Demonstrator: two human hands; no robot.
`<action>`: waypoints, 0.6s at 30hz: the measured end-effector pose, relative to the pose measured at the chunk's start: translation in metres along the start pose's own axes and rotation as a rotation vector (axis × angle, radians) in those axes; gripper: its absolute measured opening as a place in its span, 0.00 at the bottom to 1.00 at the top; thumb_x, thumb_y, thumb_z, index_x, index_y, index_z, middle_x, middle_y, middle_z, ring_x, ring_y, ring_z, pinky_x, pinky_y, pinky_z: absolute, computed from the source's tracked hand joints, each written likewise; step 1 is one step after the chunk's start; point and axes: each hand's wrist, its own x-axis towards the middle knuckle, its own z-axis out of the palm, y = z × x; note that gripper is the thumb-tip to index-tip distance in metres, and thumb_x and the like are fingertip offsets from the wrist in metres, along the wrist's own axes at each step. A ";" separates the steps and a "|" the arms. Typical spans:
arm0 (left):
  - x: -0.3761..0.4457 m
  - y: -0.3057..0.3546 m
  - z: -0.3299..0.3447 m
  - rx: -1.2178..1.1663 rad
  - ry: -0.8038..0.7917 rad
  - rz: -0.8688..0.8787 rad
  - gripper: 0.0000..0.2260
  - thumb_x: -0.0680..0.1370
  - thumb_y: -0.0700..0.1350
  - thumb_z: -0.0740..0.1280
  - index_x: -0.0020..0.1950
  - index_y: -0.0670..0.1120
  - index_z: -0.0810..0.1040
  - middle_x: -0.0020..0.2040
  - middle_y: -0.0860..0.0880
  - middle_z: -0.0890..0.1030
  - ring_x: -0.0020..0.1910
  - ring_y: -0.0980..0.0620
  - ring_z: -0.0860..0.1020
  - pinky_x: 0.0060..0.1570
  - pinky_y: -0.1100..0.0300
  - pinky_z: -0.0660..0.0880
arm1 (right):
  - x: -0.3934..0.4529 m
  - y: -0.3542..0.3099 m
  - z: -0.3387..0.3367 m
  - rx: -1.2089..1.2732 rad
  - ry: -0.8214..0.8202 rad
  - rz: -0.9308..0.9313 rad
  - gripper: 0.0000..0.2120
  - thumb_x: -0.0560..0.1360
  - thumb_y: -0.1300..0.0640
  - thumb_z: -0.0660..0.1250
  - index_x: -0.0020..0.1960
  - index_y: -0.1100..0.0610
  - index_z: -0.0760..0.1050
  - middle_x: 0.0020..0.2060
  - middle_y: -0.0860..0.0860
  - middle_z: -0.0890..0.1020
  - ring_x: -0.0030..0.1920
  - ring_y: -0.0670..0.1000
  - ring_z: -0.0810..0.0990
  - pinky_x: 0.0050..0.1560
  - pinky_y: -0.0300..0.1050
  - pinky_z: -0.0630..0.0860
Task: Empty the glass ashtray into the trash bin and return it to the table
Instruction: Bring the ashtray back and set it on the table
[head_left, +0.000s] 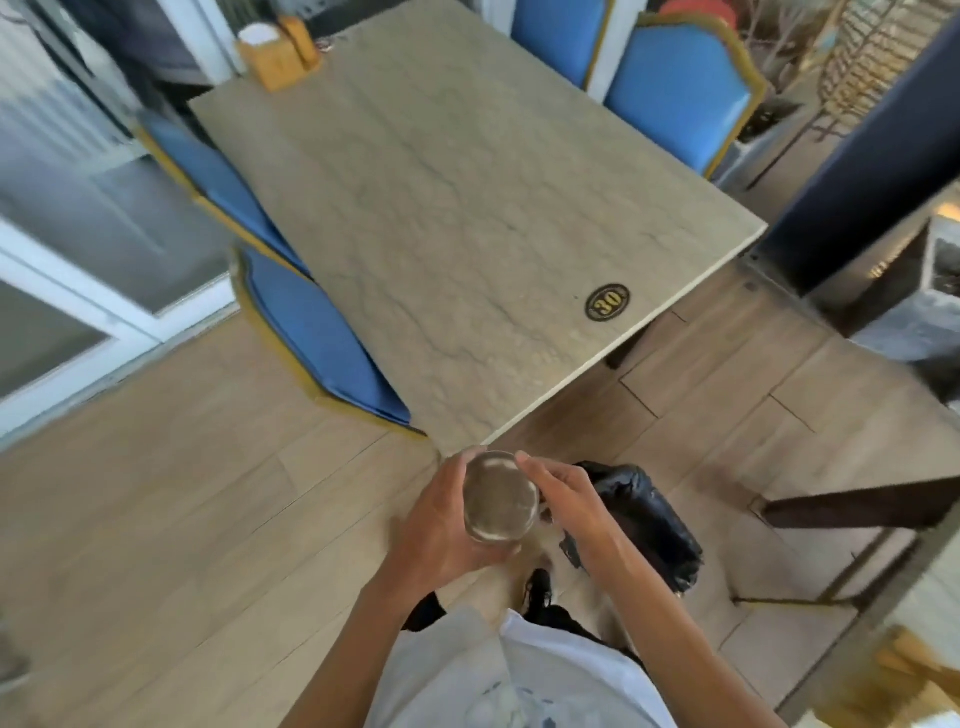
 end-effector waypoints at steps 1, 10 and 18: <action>-0.004 -0.008 -0.009 -0.008 0.024 -0.007 0.50 0.58 0.62 0.82 0.74 0.55 0.62 0.67 0.60 0.73 0.66 0.60 0.74 0.60 0.60 0.77 | 0.003 -0.004 0.013 -0.014 -0.008 -0.001 0.18 0.79 0.40 0.67 0.54 0.52 0.88 0.37 0.60 0.75 0.37 0.52 0.74 0.34 0.41 0.70; -0.029 -0.108 -0.146 -0.091 0.186 -0.041 0.44 0.59 0.54 0.82 0.70 0.60 0.64 0.63 0.65 0.70 0.64 0.63 0.71 0.59 0.69 0.72 | 0.048 -0.050 0.169 -0.110 -0.065 -0.051 0.19 0.83 0.47 0.64 0.43 0.59 0.83 0.32 0.50 0.81 0.33 0.46 0.77 0.30 0.36 0.70; -0.054 -0.204 -0.289 -0.094 0.290 -0.099 0.47 0.59 0.60 0.81 0.74 0.56 0.64 0.65 0.60 0.69 0.65 0.61 0.71 0.59 0.69 0.69 | 0.087 -0.085 0.296 -0.114 0.016 -0.078 0.13 0.85 0.57 0.62 0.52 0.59 0.85 0.38 0.53 0.84 0.31 0.45 0.80 0.28 0.36 0.71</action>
